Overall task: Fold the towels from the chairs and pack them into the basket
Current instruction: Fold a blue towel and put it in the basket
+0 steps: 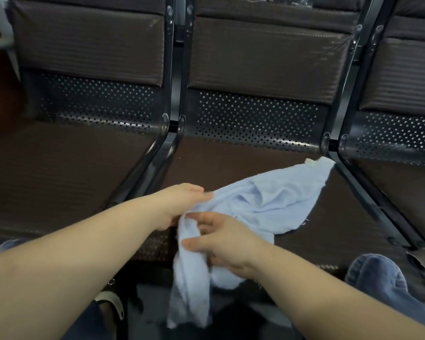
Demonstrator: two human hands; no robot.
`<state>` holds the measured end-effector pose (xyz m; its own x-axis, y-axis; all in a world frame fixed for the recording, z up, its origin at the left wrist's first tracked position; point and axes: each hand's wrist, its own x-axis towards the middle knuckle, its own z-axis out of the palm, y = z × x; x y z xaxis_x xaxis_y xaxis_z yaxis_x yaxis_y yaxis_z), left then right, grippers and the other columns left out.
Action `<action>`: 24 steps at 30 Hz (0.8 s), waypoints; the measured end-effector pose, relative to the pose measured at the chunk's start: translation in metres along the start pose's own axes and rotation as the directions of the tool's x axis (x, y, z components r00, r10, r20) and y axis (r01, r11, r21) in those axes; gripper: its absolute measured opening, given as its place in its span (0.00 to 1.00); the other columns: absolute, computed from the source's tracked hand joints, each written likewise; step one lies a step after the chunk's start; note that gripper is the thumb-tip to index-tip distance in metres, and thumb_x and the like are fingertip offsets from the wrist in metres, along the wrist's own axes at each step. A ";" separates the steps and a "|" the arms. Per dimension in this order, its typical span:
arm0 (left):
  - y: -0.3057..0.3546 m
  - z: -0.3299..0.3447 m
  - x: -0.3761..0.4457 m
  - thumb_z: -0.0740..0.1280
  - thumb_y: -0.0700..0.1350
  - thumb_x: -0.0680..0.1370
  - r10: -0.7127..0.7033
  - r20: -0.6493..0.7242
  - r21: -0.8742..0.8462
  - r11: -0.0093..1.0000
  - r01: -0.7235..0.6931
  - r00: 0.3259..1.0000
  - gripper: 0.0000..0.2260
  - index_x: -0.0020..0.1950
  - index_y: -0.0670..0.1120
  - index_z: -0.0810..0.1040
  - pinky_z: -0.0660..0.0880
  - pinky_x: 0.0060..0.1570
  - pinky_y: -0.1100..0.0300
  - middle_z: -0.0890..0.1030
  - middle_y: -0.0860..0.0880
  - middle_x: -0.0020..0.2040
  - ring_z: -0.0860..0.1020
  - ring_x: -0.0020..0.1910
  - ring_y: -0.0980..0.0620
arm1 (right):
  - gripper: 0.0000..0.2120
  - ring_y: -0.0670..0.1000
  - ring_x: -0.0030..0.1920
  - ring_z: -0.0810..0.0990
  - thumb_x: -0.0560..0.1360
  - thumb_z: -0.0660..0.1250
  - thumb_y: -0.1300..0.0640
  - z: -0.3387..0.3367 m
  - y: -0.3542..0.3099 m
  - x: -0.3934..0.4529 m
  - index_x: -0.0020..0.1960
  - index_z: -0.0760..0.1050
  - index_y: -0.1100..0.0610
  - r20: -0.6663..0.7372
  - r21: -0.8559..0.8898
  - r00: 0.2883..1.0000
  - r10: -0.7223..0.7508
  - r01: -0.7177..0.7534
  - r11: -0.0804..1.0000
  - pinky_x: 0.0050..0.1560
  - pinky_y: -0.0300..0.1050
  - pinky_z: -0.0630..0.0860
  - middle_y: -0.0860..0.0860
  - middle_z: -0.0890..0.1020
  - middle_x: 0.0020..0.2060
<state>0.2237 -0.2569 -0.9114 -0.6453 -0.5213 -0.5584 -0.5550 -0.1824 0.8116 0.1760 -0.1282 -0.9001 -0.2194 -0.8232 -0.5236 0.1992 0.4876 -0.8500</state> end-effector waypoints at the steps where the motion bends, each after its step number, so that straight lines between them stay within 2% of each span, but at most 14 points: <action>1: -0.002 0.001 -0.001 0.69 0.42 0.76 0.041 0.008 0.073 0.996 -0.042 0.999 0.14 0.62 0.45 0.76 0.76 0.53 0.60 0.81 0.47 0.51 0.80 0.50 0.51 | 0.18 0.42 0.38 0.78 0.75 0.69 0.62 0.003 -0.002 -0.003 0.62 0.73 0.50 -0.004 -0.069 1.000 -0.004 0.003 0.998 0.40 0.40 0.78 0.45 0.78 0.38; 2: -0.004 0.001 -0.002 0.68 0.38 0.76 0.057 0.038 0.110 0.992 -0.060 0.998 0.16 0.63 0.45 0.76 0.76 0.51 0.62 0.82 0.48 0.49 0.80 0.48 0.53 | 0.12 0.42 0.33 0.77 0.75 0.68 0.60 0.003 -0.003 -0.005 0.57 0.74 0.50 -0.031 -0.142 0.999 -0.025 0.020 0.990 0.36 0.39 0.77 0.45 0.76 0.33; 4: -0.005 0.001 -0.006 0.69 0.35 0.73 0.046 0.093 0.148 0.987 -0.059 0.995 0.16 0.59 0.45 0.80 0.77 0.52 0.61 0.84 0.49 0.47 0.81 0.47 0.53 | 0.02 0.44 0.31 0.76 0.75 0.68 0.57 -0.005 -0.004 -0.002 0.45 0.75 0.51 -0.177 -0.370 0.975 -0.135 0.061 0.927 0.37 0.41 0.76 0.46 0.76 0.30; 6: -0.005 0.000 -0.008 0.70 0.36 0.73 0.014 0.126 0.176 0.984 -0.036 0.992 0.12 0.55 0.46 0.83 0.76 0.58 0.55 0.85 0.47 0.48 0.81 0.52 0.50 | 0.03 0.45 0.35 0.78 0.75 0.67 0.54 -0.027 -0.003 0.006 0.43 0.76 0.52 -0.356 -0.604 0.881 -0.311 0.037 0.796 0.42 0.41 0.76 0.47 0.80 0.34; 7: -0.004 0.000 -0.010 0.70 0.35 0.74 -0.005 0.153 0.185 0.982 -0.024 0.988 0.10 0.52 0.46 0.83 0.76 0.59 0.54 0.85 0.47 0.49 0.81 0.53 0.49 | 0.03 0.47 0.39 0.78 0.75 0.67 0.53 -0.039 -0.003 0.009 0.46 0.76 0.52 -0.422 -0.647 0.831 -0.362 0.004 0.763 0.45 0.43 0.77 0.48 0.81 0.40; 9: -0.002 -0.003 -0.014 0.67 0.34 0.75 -0.048 0.269 0.214 0.977 -0.011 0.962 0.09 0.50 0.46 0.83 0.77 0.57 0.55 0.84 0.46 0.50 0.81 0.52 0.49 | 0.12 0.50 0.45 0.77 0.74 0.67 0.50 -0.062 -0.001 0.013 0.56 0.74 0.52 -0.514 -0.657 0.771 -0.376 -0.073 0.750 0.48 0.43 0.74 0.51 0.77 0.54; 12: 0.001 -0.010 -0.023 0.67 0.34 0.76 -0.138 0.482 0.313 0.949 -0.023 0.865 0.09 0.53 0.45 0.81 0.77 0.55 0.55 0.83 0.45 0.52 0.81 0.51 0.49 | 0.24 0.54 0.56 0.76 0.76 0.66 0.47 -0.085 0.004 0.013 0.69 0.66 0.52 -0.511 -0.738 0.801 -0.312 -0.223 0.637 0.50 0.46 0.71 0.52 0.69 0.65; 14: 0.002 -0.016 -0.026 0.69 0.35 0.75 -0.191 0.519 0.393 0.919 -0.034 0.833 0.11 0.55 0.45 0.81 0.75 0.59 0.52 0.83 0.45 0.54 0.80 0.54 0.48 | 0.27 0.56 0.61 0.74 0.77 0.64 0.47 -0.090 0.008 0.012 0.72 0.62 0.54 -0.465 -0.793 0.842 -0.272 -0.260 0.551 0.53 0.47 0.71 0.53 0.70 0.65; 16: 0.004 -0.021 -0.028 0.69 0.34 0.75 -0.232 0.509 0.456 0.889 -0.031 0.829 0.11 0.54 0.46 0.81 0.75 0.61 0.49 0.83 0.46 0.52 0.80 0.56 0.46 | 0.21 0.56 0.57 0.76 0.77 0.64 0.48 -0.090 0.009 0.012 0.67 0.68 0.55 -0.451 -0.801 0.854 -0.257 -0.261 0.538 0.48 0.46 0.72 0.53 0.74 0.59; 17: 0.005 -0.024 -0.029 0.69 0.35 0.75 -0.247 0.501 0.482 0.876 -0.031 0.829 0.11 0.53 0.47 0.81 0.76 0.58 0.50 0.84 0.48 0.50 0.80 0.54 0.47 | 0.14 0.56 0.51 0.77 0.77 0.64 0.48 -0.090 0.010 0.011 0.58 0.72 0.56 -0.450 -0.798 0.855 -0.257 -0.256 0.546 0.42 0.44 0.71 0.52 0.76 0.51; 18: 0.005 -0.026 -0.030 0.69 0.36 0.75 -0.251 0.491 0.509 0.860 -0.041 0.834 0.09 0.52 0.47 0.81 0.78 0.53 0.53 0.84 0.49 0.47 0.80 0.52 0.48 | 0.10 0.54 0.44 0.77 0.77 0.64 0.49 -0.090 0.010 0.010 0.48 0.71 0.55 -0.453 -0.789 0.855 -0.253 -0.251 0.561 0.35 0.42 0.68 0.50 0.75 0.42; 20: 0.006 -0.025 -0.031 0.70 0.41 0.75 -0.193 0.432 0.548 0.832 -0.086 0.881 0.06 0.51 0.49 0.81 0.77 0.47 0.60 0.82 0.51 0.46 0.79 0.50 0.51 | 0.16 0.49 0.33 0.71 0.77 0.65 0.49 -0.087 0.010 0.007 0.36 0.64 0.55 -0.449 -0.754 0.861 -0.239 -0.221 0.619 0.30 0.40 0.63 0.49 0.70 0.32; 22: 0.006 -0.018 -0.030 0.72 0.45 0.74 -0.022 0.322 0.551 0.817 -0.169 0.946 0.09 0.53 0.52 0.78 0.76 0.48 0.60 0.80 0.51 0.51 0.79 0.51 0.52 | 0.18 0.47 0.30 0.67 0.75 0.67 0.48 -0.082 0.009 0.003 0.36 0.64 0.57 -0.410 -0.687 0.886 -0.219 -0.142 0.712 0.31 0.40 0.62 0.49 0.69 0.30; 24: 0.007 -0.012 -0.028 0.74 0.48 0.72 0.159 0.261 0.551 0.785 -0.282 0.952 0.23 0.64 0.56 0.71 0.73 0.57 0.59 0.74 0.54 0.60 0.75 0.57 0.55 | 0.15 0.46 0.31 0.70 0.74 0.69 0.47 -0.071 0.006 -0.005 0.39 0.71 0.56 -0.316 -0.614 0.935 -0.162 -0.071 0.786 0.32 0.39 0.65 0.49 0.73 0.31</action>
<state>0.2438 -0.2539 -0.8879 -0.8396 -0.3079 -0.4474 -0.5431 0.4630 0.7005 0.1099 -0.1008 -0.9065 -0.5389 -0.7570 -0.3695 -0.4140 0.6200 -0.6665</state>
